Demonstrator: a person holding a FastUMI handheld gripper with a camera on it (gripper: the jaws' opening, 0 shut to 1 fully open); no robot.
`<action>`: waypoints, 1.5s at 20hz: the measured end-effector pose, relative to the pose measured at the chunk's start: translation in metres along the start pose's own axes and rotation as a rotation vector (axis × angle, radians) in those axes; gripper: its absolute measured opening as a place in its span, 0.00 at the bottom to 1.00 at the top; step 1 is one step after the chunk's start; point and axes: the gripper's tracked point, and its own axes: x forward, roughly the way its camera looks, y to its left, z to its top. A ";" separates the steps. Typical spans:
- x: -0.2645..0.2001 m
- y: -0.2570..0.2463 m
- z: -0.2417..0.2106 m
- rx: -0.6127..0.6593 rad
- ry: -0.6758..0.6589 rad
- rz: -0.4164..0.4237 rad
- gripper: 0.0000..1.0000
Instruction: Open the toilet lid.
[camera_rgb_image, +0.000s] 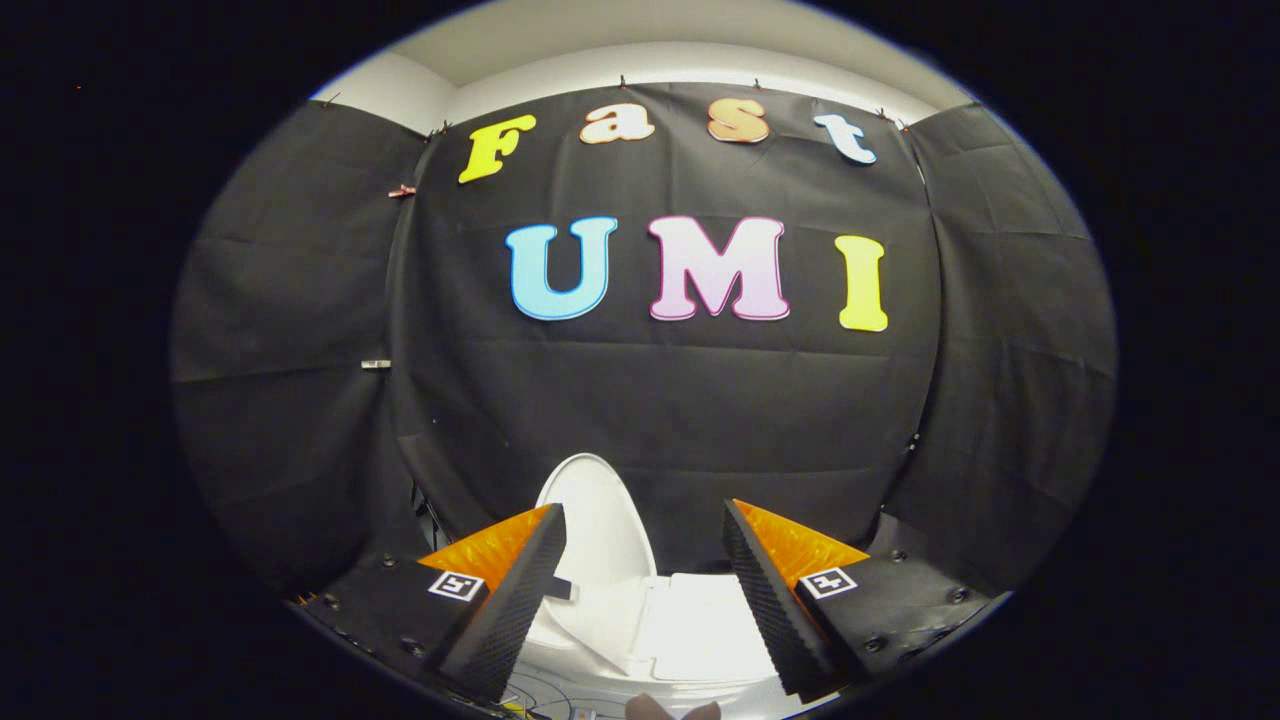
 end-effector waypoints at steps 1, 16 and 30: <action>-0.008 -0.007 0.007 -0.003 -0.012 0.000 0.98; -0.127 -0.123 0.066 -0.035 -0.151 -0.053 0.98; -0.193 -0.205 0.049 0.006 -0.166 -0.133 0.98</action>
